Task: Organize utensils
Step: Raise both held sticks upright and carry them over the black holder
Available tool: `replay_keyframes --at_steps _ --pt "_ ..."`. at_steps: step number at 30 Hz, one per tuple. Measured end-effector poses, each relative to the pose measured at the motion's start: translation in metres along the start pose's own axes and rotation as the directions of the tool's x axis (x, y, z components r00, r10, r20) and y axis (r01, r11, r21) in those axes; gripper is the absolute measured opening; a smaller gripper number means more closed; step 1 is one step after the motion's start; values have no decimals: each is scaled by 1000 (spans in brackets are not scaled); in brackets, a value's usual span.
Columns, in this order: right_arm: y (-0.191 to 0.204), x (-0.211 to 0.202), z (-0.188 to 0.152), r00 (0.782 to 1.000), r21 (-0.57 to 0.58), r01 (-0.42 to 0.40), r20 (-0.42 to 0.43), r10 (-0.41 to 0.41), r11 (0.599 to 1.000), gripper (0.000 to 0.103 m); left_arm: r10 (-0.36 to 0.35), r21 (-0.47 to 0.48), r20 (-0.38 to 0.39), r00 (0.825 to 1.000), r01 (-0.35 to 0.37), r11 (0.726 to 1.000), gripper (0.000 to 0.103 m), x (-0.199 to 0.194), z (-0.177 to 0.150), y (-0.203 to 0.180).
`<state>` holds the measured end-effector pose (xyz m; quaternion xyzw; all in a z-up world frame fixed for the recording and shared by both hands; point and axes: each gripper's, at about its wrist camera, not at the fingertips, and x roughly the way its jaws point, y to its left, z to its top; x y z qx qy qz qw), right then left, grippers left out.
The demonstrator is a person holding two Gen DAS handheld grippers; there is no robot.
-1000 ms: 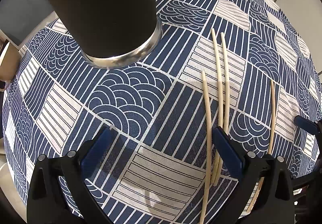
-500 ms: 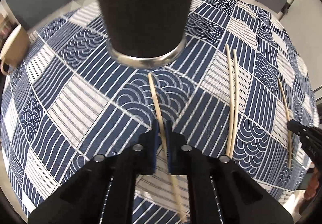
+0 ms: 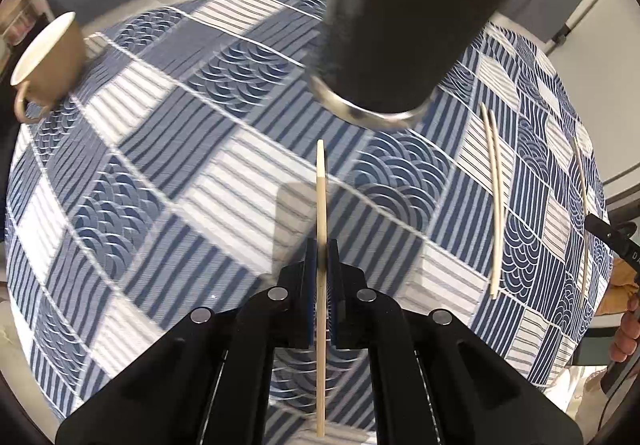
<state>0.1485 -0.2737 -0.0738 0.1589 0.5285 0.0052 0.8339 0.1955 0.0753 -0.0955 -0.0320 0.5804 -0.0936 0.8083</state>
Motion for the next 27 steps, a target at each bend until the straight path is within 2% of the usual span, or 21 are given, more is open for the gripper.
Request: replay_keyframes --at_steps 3,6,9,11,13,15,18,21,22,24,27 --pt "25 -1 8 997 -11 -72 29 72 997 5 -16 -49 26 1000 17 999 5 -16 1 26" --pt "52 -11 26 986 -48 -146 74 149 988 5 20 -62 78 997 -15 998 5 -41 9 41" --pt "81 -28 51 967 -114 -206 127 220 972 5 38 -100 150 988 -24 995 5 -69 21 54" --pt "100 -40 69 947 -169 -251 161 278 953 5 51 -124 194 980 -27 992 5 -85 27 56" --pt "115 -48 86 930 -220 -282 177 323 934 5 34 -162 240 970 6 987 5 -103 31 62" --pt "130 -54 103 911 -277 -310 187 368 909 5 47 -180 280 959 5 984 5 -116 38 59" --pt "145 -57 123 901 -321 -324 183 394 890 5 79 -194 312 947 -18 981 5 -131 46 52" --pt "158 -61 138 890 -366 -329 187 415 871 5 88 -219 349 933 -10 976 5 -146 56 47" --pt "163 -61 144 882 -380 -338 190 430 861 5 106 -217 363 926 -27 976 5 -148 60 41" --pt "167 -59 151 868 -392 -360 191 458 846 5 84 -209 395 915 1 978 5 -150 67 31" --pt "172 -52 165 841 -398 -403 193 505 824 5 90 -200 438 894 -1 980 5 -153 80 19"
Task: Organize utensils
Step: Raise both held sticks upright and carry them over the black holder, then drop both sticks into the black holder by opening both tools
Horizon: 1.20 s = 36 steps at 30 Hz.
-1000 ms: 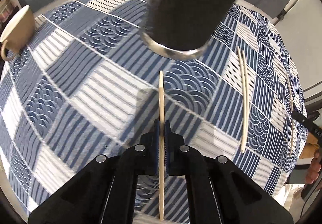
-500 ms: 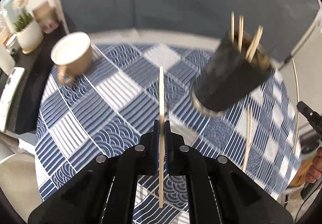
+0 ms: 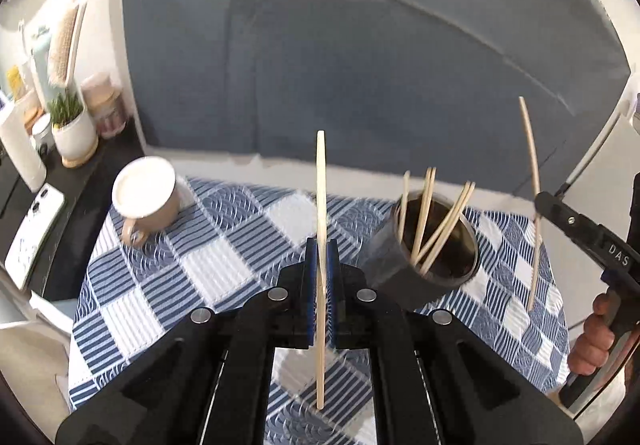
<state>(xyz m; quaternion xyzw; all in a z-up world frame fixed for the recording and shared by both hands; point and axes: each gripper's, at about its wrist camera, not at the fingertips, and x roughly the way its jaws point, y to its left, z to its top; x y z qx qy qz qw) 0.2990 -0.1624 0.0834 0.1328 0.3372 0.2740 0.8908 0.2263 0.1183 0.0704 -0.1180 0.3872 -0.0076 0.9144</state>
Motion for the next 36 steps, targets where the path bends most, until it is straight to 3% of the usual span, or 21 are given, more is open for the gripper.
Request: replay_keyframes --at_steps 5,9,14,19,24,36 --pt "5 10 15 998 -35 -37 53 38 999 5 -138 -27 81 987 140 990 5 -2 30 -16" --pt "9 21 19 994 -47 -36 97 40 998 5 -242 -6 166 956 246 969 5 0 56 -25" --pt "10 40 16 993 -38 -16 118 20 999 5 -327 11 180 928 330 944 5 24 73 -26" --pt "4 60 10 991 -8 -52 120 52 999 5 -343 19 143 928 344 939 5 55 72 -30" --pt "-2 74 -8 992 -6 -67 105 67 998 5 -338 39 91 937 335 941 5 75 51 -33" --pt "6 75 -38 999 -151 -45 -17 43 987 5 -225 105 28 974 221 970 5 79 18 -47"
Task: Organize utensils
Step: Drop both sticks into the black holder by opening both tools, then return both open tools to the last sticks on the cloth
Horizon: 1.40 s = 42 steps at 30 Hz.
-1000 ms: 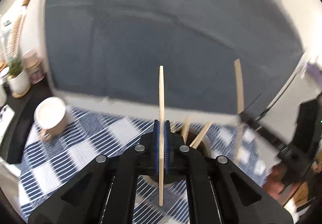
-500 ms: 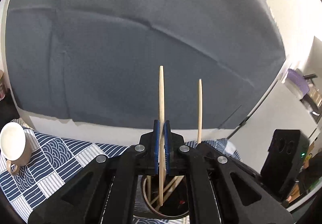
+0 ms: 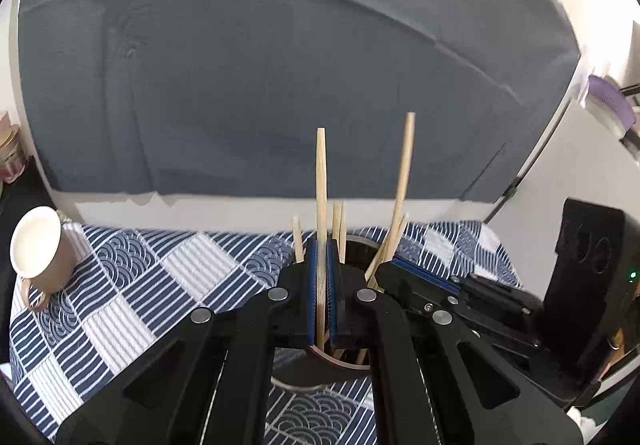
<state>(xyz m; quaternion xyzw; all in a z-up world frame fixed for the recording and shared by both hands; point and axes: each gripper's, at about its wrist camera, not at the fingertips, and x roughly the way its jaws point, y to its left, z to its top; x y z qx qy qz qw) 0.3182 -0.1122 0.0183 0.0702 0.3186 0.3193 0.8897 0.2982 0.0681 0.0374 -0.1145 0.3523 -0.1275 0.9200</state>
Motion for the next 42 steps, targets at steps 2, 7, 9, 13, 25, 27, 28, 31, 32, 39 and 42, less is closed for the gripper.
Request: replay_keyframes --at_steps 2,7,9,13,25,27,28,31,32,39,42 --pt "0 -2 -3 1000 -18 7 -17 -7 1000 5 9 -7 -10 1000 -9 1000 5 -3 -3 -1" --pt "5 -10 -6 998 -57 21 -63 -25 998 9 35 -17 2 999 -35 999 5 -11 -7 0" --pt "7 -15 -7 997 -80 30 -73 -35 996 9 -3 -55 21 1000 4 998 11 -19 -8 6" --pt "15 -32 -9 993 -139 70 -89 -82 988 21 -20 -102 52 998 25 994 38 -34 -9 15" --pt "2 -77 -66 949 -81 284 -118 -292 955 63 -13 -54 -55 998 10 998 71 -34 -55 34" --pt "-1 -75 -78 936 -64 317 -142 -323 946 64 -15 -59 -108 994 9 998 72 -25 -67 38" --pt "-4 -75 -87 929 -48 330 -159 -333 943 67 -9 -54 -124 992 2 999 72 -22 -74 40" --pt "-10 -71 -105 914 -5 355 -207 -348 935 69 15 -40 -212 977 -24 999 73 -7 -98 44" --pt "-12 -70 -109 911 2 359 -220 -350 933 69 22 -36 -243 970 -31 999 73 -2 -107 46" --pt "-34 -56 -147 854 39 438 -330 -402 898 69 77 19 -329 941 -75 997 73 3 -139 42" --pt "-51 -44 -159 819 63 483 -385 -425 873 70 90 20 -326 941 -89 996 73 2 -143 36"
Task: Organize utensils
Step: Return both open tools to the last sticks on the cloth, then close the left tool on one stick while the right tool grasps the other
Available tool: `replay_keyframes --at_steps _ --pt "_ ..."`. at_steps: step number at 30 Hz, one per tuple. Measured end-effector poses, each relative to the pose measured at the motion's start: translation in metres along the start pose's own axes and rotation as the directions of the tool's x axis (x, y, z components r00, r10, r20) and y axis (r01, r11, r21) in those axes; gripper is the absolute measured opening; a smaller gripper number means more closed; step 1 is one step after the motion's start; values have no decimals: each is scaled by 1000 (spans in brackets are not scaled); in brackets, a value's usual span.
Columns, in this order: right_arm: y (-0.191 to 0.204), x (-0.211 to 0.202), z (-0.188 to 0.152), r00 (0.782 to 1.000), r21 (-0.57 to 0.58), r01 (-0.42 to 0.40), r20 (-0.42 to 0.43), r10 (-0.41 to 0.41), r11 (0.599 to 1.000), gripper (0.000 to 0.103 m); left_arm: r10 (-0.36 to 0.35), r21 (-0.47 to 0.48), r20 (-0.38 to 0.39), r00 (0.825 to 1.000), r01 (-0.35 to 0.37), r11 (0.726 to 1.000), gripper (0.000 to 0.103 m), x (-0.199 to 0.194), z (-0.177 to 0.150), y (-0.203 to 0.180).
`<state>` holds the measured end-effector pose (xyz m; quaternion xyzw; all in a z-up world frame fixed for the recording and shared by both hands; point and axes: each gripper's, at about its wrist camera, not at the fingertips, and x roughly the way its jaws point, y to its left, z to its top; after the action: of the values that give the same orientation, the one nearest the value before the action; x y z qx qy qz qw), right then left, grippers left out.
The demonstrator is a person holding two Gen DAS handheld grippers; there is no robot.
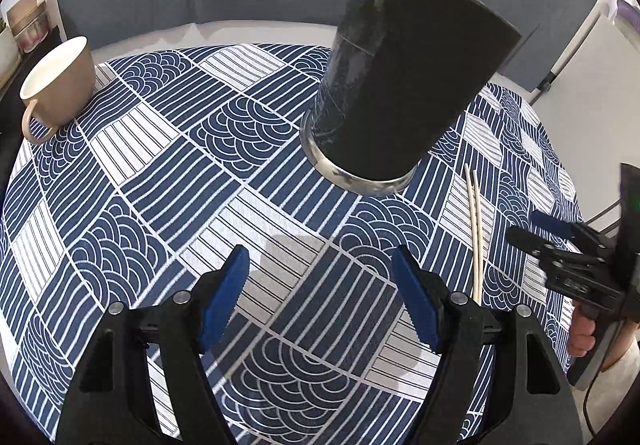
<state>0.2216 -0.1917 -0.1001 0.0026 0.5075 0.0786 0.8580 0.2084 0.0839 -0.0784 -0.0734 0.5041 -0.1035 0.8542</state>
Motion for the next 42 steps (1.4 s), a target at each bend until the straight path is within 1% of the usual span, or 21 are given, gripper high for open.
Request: replay_keyframes --at_steps 2,4,7,9,12,14,17,19,20,22,25,26,28,29,31,33,35,36,38,40,42 --pt "-6 11 -1 1000 37 -15 -27 16 999 70 2 -15 8 1000 -2 1000 73 2 -3 -4" --pt "-8 20 -2 998 43 -42 -43 44 998 70 3 -31 14 1000 -3 1000 73 5 -6 -9" --pt "-7 28 -1 998 21 -25 -48 26 999 70 1 -37 9 1000 0 999 73 8 -10 -17" --pt "-6 30 0 999 17 -15 -47 16 1000 71 15 -22 9 1000 -15 1000 73 9 -14 -25" --pt "-2 34 0 998 3 0 -61 0 1000 76 5 -15 9 1000 -5 1000 73 12 -18 -34" --pt "3 35 2 997 -7 18 -72 -19 1000 77 7 -7 9 1000 -7 1000 73 14 -21 -38" --pt "1 36 5 995 22 19 -100 -16 1000 74 -11 -21 -1 1000 11 1000 73 18 -27 -42" --pt "-1 35 3 994 18 31 -110 -28 999 68 -28 -34 -9 1000 28 999 73 19 -29 -44" --pt "-1 34 2 993 13 41 -112 -39 999 67 -36 -33 -13 999 35 999 73 20 -29 -45" --pt "1 33 -2 991 -10 76 -112 -77 997 66 -39 -8 -23 999 39 999 73 22 -29 -49" --pt "-1 32 -3 990 18 88 -111 -85 996 65 -42 30 -33 999 43 999 73 24 -26 -54" --pt "-1 31 -4 990 20 89 -107 -86 996 63 -51 33 -37 998 52 998 73 25 -24 -55" --pt "-1 28 -6 992 16 88 -97 -86 996 50 -72 51 -42 997 74 996 73 28 -19 -59" --pt "-3 25 -8 992 11 84 -95 -82 996 46 -77 63 -47 996 80 995 73 29 -18 -62" --pt "-8 22 -10 993 9 80 -93 -79 997 36 -87 106 -58 995 92 990 73 34 -14 -69" --pt "-17 19 -13 991 21 92 -95 -90 995 32 -91 139 -74 993 101 985 73 39 -10 -77" --pt "-27 17 -16 991 38 104 -93 -100 994 29 -112 149 -85 990 123 981 73 43 -6 -83" --pt "-31 15 -18 991 46 106 -92 -101 993 24 -118 157 -92 989 131 979 73 46 -4 -88" --pt "-38 14 -19 990 52 114 -95 -109 992 19 -122 180 -102 987 139 974 73 50 -2 -98" --pt "-44 11 -22 988 54 122 -100 -117 991 8 -112 207 -115 987 134 969 73 54 -1 -108" --pt "-49 10 -24 987 56 125 -106 -119 991 5 -108 223 -136 985 136 965 73 61 -1 -119"
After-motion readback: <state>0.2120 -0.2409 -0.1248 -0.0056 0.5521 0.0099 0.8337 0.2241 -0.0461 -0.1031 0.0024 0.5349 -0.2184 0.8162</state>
